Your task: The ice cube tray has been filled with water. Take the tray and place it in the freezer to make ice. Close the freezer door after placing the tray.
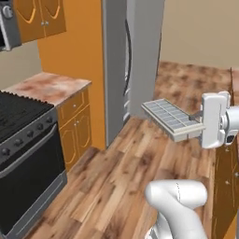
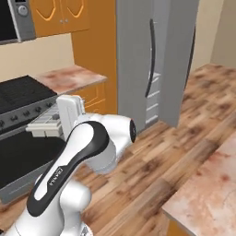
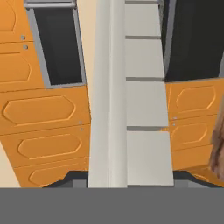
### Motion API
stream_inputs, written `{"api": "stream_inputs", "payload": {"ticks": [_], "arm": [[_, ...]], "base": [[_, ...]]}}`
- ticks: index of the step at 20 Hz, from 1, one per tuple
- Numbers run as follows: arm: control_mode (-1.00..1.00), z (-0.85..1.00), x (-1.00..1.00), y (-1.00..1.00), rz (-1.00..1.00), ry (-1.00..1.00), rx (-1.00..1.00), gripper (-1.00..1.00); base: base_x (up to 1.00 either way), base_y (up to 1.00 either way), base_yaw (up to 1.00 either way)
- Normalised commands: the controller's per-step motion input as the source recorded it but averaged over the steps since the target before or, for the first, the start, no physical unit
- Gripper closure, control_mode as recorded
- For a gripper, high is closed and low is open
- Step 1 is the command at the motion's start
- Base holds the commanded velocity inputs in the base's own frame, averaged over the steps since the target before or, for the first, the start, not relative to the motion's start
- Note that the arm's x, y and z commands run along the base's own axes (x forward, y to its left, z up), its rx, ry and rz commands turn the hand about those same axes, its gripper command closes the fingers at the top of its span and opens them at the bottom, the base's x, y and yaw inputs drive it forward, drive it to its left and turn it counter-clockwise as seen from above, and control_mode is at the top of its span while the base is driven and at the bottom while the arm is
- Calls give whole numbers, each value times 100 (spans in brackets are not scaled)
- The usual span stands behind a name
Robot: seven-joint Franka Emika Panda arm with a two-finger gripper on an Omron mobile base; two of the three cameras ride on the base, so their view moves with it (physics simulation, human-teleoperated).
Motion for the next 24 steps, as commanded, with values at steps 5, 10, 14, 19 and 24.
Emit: {"api": "stream_inputs", "payload": {"ticks": [5, 10, 14, 19, 24], "arm": [[100, 0, 0, 0, 0, 0, 0, 100], [100, 0, 0, 0, 0, 0, 0, 100], [100, 0, 0, 0, 0, 0, 0, 100], [100, 0, 0, 0, 0, 0, 0, 100], [100, 0, 0, 0, 0, 0, 0, 100]], "base": [[86, 3, -34], [77, 0, -30], [85, 0, -27], [88, 10, -25], [91, 21, -22]]}}
